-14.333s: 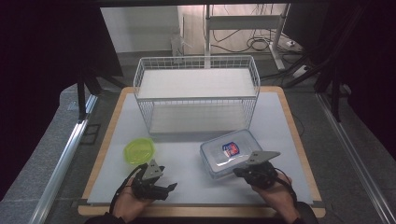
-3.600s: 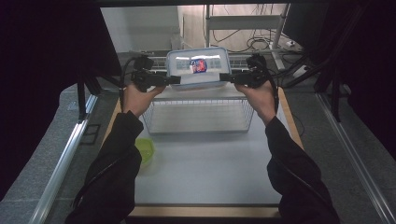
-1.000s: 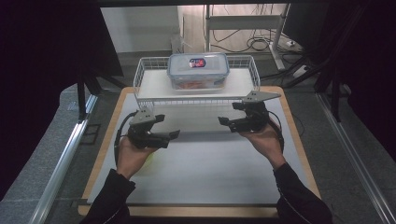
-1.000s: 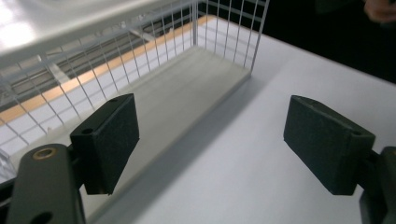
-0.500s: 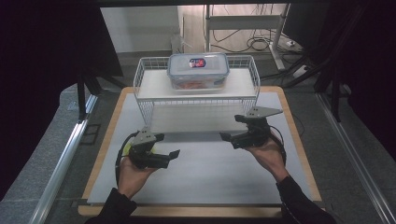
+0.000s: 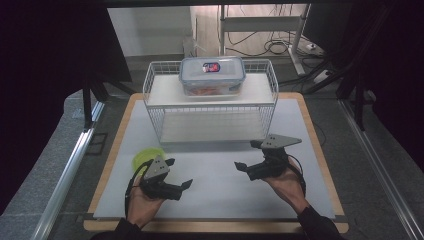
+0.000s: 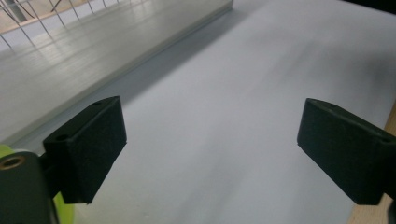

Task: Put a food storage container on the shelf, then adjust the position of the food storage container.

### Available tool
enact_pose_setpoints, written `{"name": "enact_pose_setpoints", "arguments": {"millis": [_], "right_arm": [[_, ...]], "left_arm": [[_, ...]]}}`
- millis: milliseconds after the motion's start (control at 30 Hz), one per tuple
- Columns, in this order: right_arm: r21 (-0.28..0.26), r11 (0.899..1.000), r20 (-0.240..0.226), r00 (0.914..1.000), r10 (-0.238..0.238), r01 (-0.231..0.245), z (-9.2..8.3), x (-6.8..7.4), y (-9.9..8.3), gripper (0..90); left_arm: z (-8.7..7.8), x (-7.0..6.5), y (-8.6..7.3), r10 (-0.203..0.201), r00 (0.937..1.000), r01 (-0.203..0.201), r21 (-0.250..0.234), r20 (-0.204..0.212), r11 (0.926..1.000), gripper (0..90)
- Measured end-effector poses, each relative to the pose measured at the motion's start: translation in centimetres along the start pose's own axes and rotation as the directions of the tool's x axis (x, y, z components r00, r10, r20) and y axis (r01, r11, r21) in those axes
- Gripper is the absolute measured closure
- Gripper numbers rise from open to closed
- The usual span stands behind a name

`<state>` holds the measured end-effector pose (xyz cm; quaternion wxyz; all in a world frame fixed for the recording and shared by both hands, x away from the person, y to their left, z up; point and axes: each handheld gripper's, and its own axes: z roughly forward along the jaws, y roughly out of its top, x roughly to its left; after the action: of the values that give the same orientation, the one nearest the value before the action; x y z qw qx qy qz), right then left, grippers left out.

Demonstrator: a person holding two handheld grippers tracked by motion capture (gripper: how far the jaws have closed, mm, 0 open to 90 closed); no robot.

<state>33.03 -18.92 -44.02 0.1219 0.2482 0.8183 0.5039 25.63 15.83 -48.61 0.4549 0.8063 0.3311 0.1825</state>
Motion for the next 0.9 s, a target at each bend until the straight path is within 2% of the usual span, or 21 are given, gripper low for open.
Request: {"name": "enact_pose_setpoints", "arguments": {"millis": [67,200,333,433,500,667,833,900], "right_arm": [[0.014,1.0,0.002,1.0,-0.009,0.009,0.0,0.3,-0.8,4.8],[0.054,0.998,0.004,0.9998,-0.022,0.022,0.1,0.9,-2.0,4.6],[0.083,0.996,0.007,0.9993,-0.037,0.036,0.1,1.2,-2.9,4.5],[0.107,0.993,0.014,0.9986,-0.05,0.048,0.1,1.3,-3.6,4.6],[0.119,0.992,0.021,0.9983,-0.054,0.051,0.0,1.3,-4.0,4.6],[0.134,0.991,0.024,0.9993,-0.03,0.027,-0.1,1.0,-4.6,4.6],[0.145,0.989,0.038,0.9992,-0.016,0.01,0.1,0.8,-4.8,4.6],[0.149,0.989,0.043,0.999,-0.014,0.008,0.2,0.7,-4.9,4.6]], "left_arm": [[0.1,-0.3,-0.4,0.02,0.9997,-0.019,0.017,-0.013,0.9997,6.5],[0.3,-0.7,-1.0,0.018,0.9998,-0.018,0.022,0.001,0.9996,4.3],[0.9,-1.3,-1.7,0.056,0.9984,-0.056,0.069,-0.006,0.996,3.5],[1.1,-1.5,-1.9,0.06,0.9982,-0.06,0.084,0.0,0.9946,3.3],[1.3,-1.6,-1.9,0.06,0.9982,-0.06,0.091,0.003,0.994,3.3],[1.4,-1.6,-1.9,0.057,0.9984,-0.057,0.106,0.001,0.9927,4.0],[1.3,-1.3,-1.7,0.035,0.9993,-0.033,0.128,-0.015,0.9912,4.3],[1.2,-1.0,-1.7,0.014,0.9996,-0.011,0.134,-0.023,0.9909,6.3]]}}
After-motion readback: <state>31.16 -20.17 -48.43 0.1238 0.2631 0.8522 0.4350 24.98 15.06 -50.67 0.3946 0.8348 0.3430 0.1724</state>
